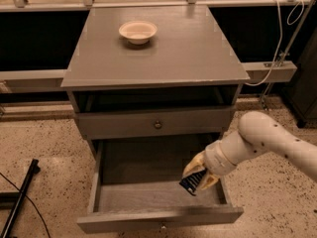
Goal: Pick rxbar blueberry from middle drawer and place on counter
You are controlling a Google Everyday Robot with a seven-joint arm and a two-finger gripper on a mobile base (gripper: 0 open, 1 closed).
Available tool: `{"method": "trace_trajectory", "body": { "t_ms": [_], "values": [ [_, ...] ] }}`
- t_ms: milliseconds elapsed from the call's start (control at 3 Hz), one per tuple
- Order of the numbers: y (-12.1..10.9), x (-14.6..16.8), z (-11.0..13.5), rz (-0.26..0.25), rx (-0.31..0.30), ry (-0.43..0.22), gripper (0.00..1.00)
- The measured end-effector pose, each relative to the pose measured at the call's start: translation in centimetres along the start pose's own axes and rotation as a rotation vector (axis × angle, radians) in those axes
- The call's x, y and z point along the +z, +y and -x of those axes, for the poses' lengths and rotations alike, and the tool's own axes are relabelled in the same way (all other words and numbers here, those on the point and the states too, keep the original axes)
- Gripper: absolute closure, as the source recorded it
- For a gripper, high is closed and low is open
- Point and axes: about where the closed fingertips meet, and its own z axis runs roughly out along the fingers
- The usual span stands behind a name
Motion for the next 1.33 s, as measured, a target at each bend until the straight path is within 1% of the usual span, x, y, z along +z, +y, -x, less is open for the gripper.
{"method": "trace_trajectory", "body": {
  "t_ms": [333,667,1000,1333],
  "values": [
    [-3.4,-6.4,2.6,-0.044,-0.043,0.121,1.0],
    [-10.1,-12.6,5.8,-0.098,-0.107,0.267,1.0],
    [-17.5,-17.4,7.1,-0.176,-0.135,0.385,1.0],
    [-23.9,-20.2,5.7,-0.227,-0.105,0.479,1.0]
  ]
}}
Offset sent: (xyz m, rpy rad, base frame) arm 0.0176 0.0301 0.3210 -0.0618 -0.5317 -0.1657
